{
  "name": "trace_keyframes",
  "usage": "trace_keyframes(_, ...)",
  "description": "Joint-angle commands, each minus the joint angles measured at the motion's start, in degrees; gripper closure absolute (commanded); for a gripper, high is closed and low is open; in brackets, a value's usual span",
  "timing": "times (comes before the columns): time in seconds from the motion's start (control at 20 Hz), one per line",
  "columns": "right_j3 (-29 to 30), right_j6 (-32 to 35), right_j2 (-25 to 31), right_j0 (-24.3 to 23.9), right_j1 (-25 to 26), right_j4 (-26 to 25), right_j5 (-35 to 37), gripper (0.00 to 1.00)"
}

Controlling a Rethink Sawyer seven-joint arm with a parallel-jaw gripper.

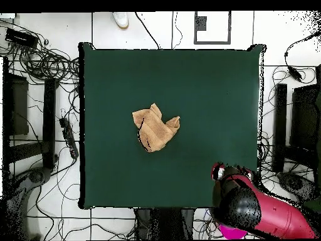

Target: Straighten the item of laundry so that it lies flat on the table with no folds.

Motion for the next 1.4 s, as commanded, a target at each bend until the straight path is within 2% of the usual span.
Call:
trace_keyframes(0.05,-1.93,1.93,6.97,-1.06,3.81,-0.06,0.48,0.00)
trace_keyframes(0.4,-0.67,-0.36,16.54,-6.56,2.41,4.24,1.96,0.00)
trace_keyframes(0.65,1.61,-2.33,29.42,-13.83,3.05,5.79,-0.81,0.00)
trace_keyframes(0.7,1.53,-2.01,30.44,-14.26,3.32,5.47,-1.26,0.00)
trace_keyframes(1.25,-1.66,1.30,35.00,-13.01,8.08,3.09,-2.33,0.00)
trace_keyframes(1.4,-2.44,3.69,33.36,-10.35,9.26,2.28,-4.07,0.00)
